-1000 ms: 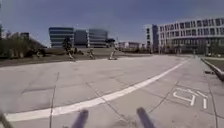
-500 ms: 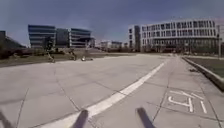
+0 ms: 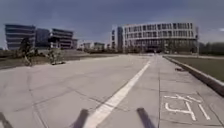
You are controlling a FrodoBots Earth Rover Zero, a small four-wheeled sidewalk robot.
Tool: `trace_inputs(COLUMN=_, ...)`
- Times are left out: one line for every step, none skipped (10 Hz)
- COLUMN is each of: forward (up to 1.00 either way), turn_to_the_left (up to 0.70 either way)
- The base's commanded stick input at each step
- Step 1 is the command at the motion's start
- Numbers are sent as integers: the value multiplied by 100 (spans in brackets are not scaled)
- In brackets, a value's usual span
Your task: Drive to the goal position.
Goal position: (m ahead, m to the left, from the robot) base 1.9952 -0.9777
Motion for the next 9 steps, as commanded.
trace_inputs(forward=70, turn_to_the_left=-32)
trace_inputs(forward=70, turn_to_the_left=-32)
trace_inputs(forward=70, turn_to_the_left=-32)
trace_inputs(forward=70, turn_to_the_left=-32)
trace_inputs(forward=70, turn_to_the_left=-32)
trace_inputs(forward=70, turn_to_the_left=-32)
trace_inputs(forward=70, turn_to_the_left=-32)
trace_inputs(forward=70, turn_to_the_left=-32)
trace_inputs(forward=70, turn_to_the_left=-32)
